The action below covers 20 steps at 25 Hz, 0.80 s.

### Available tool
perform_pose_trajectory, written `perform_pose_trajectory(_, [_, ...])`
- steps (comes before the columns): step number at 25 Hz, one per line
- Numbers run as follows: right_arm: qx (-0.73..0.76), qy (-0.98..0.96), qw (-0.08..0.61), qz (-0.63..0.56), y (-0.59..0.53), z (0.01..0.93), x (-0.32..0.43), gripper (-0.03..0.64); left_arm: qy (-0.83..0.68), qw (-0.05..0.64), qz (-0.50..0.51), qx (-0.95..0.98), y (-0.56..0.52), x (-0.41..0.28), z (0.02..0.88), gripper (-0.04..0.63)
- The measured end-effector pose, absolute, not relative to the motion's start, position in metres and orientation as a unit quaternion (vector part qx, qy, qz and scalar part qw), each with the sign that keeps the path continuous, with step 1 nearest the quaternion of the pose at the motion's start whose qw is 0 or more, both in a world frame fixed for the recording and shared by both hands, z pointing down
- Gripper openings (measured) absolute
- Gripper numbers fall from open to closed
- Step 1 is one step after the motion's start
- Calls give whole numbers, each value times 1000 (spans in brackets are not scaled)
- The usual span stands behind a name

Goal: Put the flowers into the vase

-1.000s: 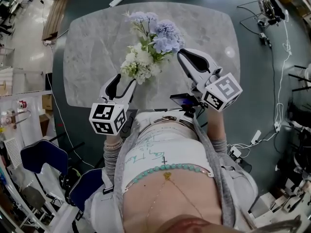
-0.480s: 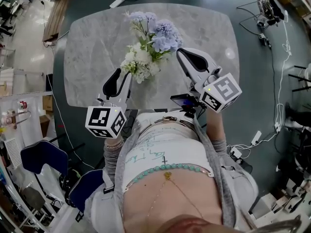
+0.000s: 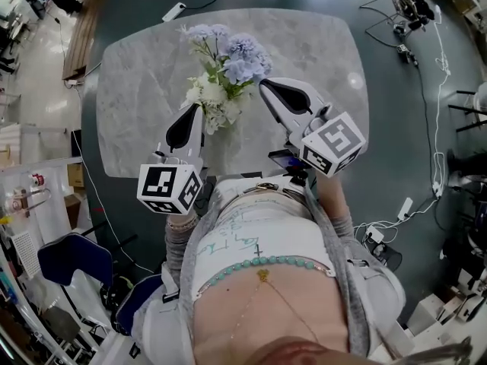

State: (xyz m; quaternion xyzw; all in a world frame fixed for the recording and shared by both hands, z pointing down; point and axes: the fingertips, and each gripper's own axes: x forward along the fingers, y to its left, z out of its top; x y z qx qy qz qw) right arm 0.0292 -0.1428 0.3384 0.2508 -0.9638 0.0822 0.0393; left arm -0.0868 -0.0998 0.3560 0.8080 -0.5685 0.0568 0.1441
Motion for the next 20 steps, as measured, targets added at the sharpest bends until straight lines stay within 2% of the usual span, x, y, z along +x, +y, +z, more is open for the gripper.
perform_pose_trajectory(20, [263,-961,58,60,-140,329,38,25,-520,109,50,846,-128,-28,326,5])
